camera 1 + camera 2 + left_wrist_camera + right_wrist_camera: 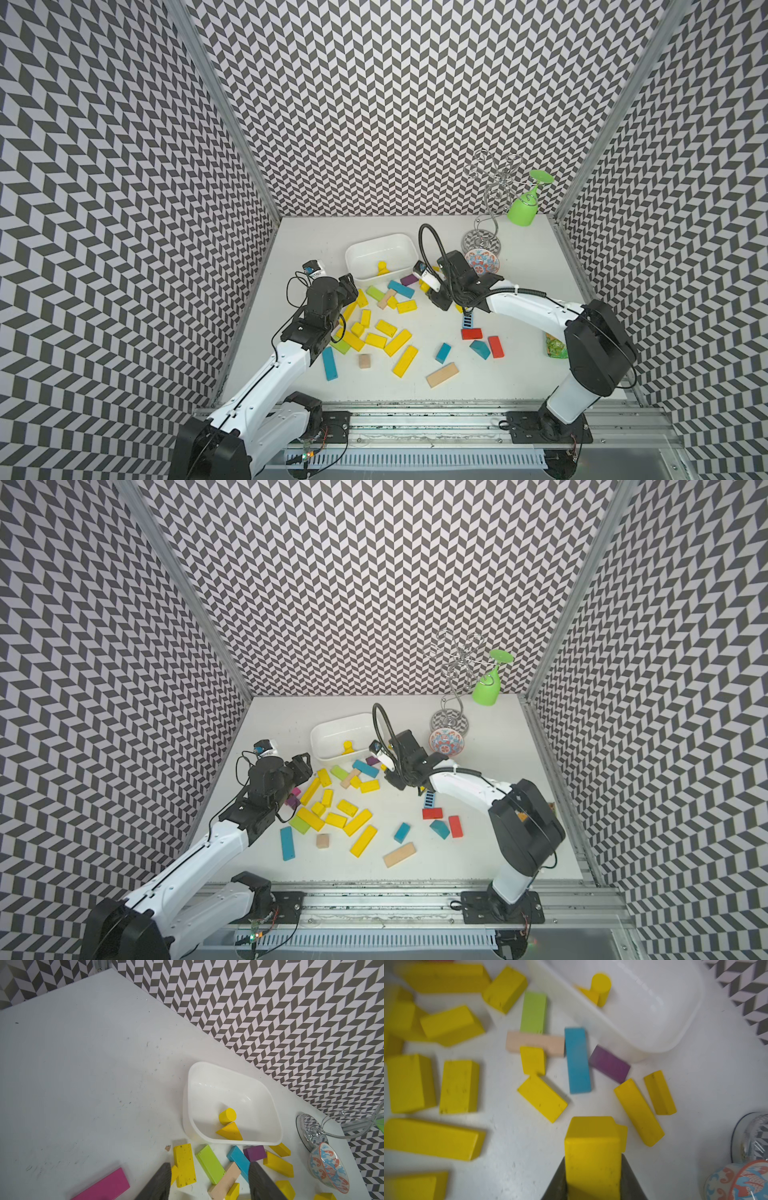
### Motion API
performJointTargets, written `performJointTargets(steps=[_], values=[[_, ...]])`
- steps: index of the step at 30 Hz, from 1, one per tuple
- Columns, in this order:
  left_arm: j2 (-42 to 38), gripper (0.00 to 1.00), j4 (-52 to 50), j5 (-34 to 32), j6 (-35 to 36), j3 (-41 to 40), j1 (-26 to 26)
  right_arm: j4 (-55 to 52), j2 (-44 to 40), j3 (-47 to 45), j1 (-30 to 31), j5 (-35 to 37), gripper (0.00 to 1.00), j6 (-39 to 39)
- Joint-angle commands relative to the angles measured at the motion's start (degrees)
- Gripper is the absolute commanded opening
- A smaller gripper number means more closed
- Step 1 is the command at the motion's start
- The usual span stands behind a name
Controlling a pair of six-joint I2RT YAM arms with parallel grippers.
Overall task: Pick out the yellow building blocks
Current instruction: Place the building block in the storage box.
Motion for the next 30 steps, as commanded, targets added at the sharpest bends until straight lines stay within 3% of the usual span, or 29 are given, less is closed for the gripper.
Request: performJointTargets(steps=[1, 6, 11, 14, 20, 30], values=[[0.90, 0.61, -0.05, -1.32, -1.01, -0.21, 0.53, 8.34, 0.42, 5.48, 0.30, 4.52, 0.00, 20.43], [4.83, 0.61, -0.70, -0.27, -0.15, 2.63, 0.86, 8.50, 6.89, 14.89, 0.41, 1.10, 0.00, 32.46], [6.60, 0.61, -1.43, -0.86, -0.17, 4.36, 0.86, 10.68, 13.90, 21.85, 0.41, -0.53, 0.00, 36.76], [6.62, 0.61, -1.37, -1.94, -1.21, 4.02, 0.94, 8.73, 19.13, 28.08, 0.41, -1.15, 0.00, 37.18], [5.91, 0.60, -1.07, -4.01, 0.28, 3.72, 0.89, -0.82, 31.46, 41.47, 0.38, 4.55, 0.00, 37.86], [2.69, 0.61, -3.58, -8.88, 2.70, 2.92, 0.86, 2.34, 40.86, 44.28, 2.12, 6.28, 0.03, 34.62]])
